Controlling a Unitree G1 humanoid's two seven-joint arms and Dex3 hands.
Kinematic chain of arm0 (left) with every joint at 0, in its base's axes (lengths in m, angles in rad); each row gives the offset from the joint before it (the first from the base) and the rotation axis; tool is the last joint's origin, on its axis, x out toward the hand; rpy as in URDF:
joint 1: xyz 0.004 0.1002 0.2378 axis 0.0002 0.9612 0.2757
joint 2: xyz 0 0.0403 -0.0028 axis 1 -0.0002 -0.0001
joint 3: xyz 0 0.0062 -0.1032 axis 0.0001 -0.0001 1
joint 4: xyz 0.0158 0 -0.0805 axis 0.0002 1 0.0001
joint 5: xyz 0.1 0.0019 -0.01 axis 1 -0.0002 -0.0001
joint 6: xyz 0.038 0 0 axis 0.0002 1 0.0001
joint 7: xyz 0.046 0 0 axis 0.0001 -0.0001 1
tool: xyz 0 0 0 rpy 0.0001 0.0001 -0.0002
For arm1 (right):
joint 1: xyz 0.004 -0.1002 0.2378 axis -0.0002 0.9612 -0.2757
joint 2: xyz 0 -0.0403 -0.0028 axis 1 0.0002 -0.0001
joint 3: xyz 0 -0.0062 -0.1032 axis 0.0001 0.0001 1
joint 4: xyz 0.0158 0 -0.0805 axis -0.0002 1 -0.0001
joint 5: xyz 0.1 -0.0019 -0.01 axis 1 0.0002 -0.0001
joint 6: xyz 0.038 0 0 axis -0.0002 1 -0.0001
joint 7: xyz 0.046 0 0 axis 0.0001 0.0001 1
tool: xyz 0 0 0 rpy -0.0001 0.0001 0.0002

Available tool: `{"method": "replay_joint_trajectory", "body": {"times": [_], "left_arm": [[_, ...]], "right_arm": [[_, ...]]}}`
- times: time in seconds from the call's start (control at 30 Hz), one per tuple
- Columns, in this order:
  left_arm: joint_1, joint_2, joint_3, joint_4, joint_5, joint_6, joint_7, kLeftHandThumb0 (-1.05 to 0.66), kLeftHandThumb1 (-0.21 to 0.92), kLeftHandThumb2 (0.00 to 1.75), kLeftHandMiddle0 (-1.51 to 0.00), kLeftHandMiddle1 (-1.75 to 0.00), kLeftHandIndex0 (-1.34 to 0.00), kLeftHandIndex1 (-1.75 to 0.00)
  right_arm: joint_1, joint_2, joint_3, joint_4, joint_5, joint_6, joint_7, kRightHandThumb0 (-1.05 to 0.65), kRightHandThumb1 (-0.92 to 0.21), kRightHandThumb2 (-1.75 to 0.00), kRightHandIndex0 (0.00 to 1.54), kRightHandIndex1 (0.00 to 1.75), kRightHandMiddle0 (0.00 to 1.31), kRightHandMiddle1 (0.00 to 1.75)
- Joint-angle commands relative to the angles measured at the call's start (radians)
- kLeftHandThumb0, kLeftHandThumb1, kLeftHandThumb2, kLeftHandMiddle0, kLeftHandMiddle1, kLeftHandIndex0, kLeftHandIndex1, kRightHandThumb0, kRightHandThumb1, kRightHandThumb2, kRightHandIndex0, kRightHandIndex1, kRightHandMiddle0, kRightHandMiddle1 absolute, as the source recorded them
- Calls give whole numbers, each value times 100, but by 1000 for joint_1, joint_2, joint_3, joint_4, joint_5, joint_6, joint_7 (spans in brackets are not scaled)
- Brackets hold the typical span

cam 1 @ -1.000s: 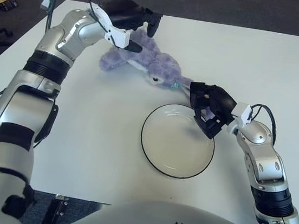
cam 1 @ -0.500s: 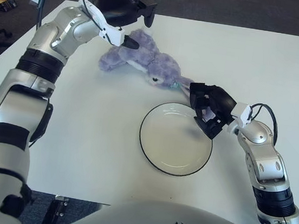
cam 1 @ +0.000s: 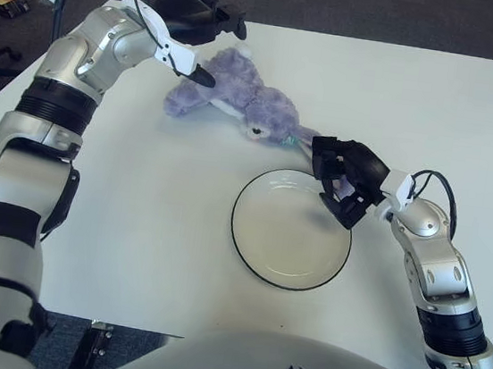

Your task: Put the doll into the plate.

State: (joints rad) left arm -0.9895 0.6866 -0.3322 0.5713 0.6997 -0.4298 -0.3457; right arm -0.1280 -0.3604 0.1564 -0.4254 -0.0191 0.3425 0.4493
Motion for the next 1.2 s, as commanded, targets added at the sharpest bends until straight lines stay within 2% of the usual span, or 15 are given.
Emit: {"method": "replay_joint_trajectory", "body": {"times": [0.0, 0.43, 0.67, 0.73, 0.93, 1.07, 1.17], "left_arm": [[-23, 19, -4, 27, -2, -3, -18, -85, 75, 51, -9, -110, 0, -82], [-30, 41, -45, 69, 40, -40, -20, -90, 83, 35, -4, -79, 0, -76], [-31, 26, -65, 119, 56, -59, 3, -89, 81, 33, 0, -50, 0, -70], [-31, 20, -71, 133, 60, -61, 13, -89, 81, 33, 0, -39, 0, -65], [-37, -7, -98, 172, 79, -62, 27, -95, 83, 32, -1, -31, 0, -51], [-48, -22, -118, 202, 94, -67, 39, -99, 89, 27, 0, -23, 0, -42], [-55, -40, -143, 249, 108, -94, 59, -102, 91, 31, 0, -14, 0, -35]], "right_arm": [[18, -8, 1, 16, 3, 25, 2, 0, 10, -175, 94, 164, 72, 175], [19, -19, 7, 12, -1, 36, 14, 0, 10, -175, 94, 165, 71, 175], [17, -31, 17, 15, -12, 20, 21, 0, 10, -175, 94, 164, 71, 175], [12, -39, 24, 15, -21, 17, 26, 0, 10, -175, 94, 164, 71, 175], [4, -64, 40, 17, -41, -4, 35, 0, 9, -175, 93, 166, 71, 175], [6, -67, 43, 16, -45, -7, 36, -1, 9, -175, 93, 166, 71, 175], [11, -66, 47, -1, -49, 21, 31, -1, 9, -175, 94, 165, 71, 175]]}}
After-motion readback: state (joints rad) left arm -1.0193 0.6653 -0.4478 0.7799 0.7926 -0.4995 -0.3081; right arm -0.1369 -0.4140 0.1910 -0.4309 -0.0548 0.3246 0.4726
